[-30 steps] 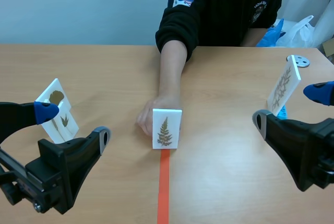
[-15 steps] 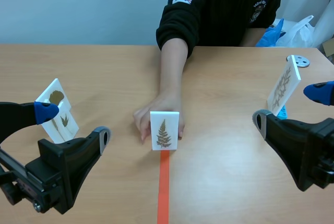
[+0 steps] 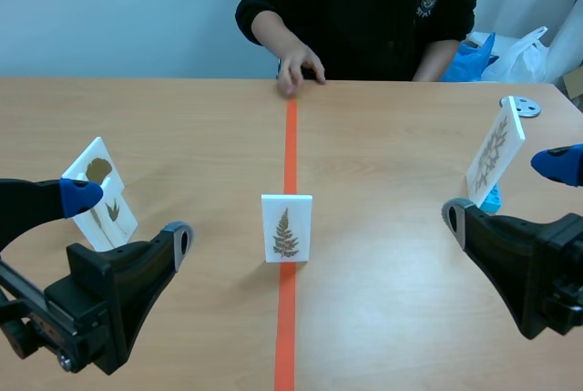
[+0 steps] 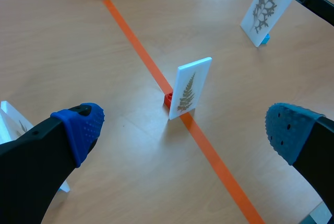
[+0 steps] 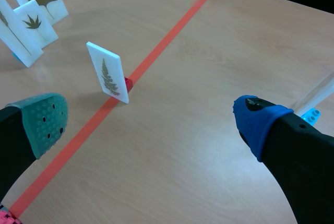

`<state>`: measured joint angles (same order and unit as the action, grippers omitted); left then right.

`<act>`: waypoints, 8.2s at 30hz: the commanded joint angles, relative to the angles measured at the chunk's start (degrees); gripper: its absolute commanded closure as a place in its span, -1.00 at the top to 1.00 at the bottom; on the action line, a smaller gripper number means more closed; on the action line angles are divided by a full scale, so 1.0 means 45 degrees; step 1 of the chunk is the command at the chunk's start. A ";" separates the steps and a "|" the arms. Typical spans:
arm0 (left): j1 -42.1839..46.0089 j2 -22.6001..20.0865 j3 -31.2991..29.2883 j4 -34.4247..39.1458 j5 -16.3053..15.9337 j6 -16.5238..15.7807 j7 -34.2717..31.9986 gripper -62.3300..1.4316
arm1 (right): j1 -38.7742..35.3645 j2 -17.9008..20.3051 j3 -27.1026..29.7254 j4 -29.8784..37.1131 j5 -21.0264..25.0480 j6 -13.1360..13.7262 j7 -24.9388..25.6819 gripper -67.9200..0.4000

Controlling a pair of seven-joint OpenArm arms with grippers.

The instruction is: Sort the leaf by its shape. The table is split by an orange tape line. A compound leaf with several leaflets goes to the left side, a simple leaf with one blade goes to the right side. Return to the home posture when a red brick is placed on the table.

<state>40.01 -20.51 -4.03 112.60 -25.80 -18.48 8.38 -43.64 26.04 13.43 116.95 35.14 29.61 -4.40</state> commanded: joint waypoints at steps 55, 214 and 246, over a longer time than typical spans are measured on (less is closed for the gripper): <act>-0.0005 -0.0068 0.0034 0.0078 -0.0121 -0.0063 -0.0282 1.00 | 1.1536 -0.3536 -1.0870 -1.3435 -0.7815 -0.2390 0.4031 0.25; -0.0010 -0.0073 0.0034 0.0083 0.0015 -0.0063 -0.0335 1.00 | 0.1234 -0.0996 0.1666 -0.1020 0.0967 0.1015 -0.0083 1.00; -0.0223 -0.0073 0.0034 0.0398 0.0359 -0.0126 -0.0767 1.00 | 0.1127 -0.1054 0.0937 -0.1025 0.0758 0.0947 -0.0049 1.00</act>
<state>39.05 -20.51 -4.03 112.86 -23.64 -18.72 5.78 -39.20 21.28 17.23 112.33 38.37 33.87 -5.87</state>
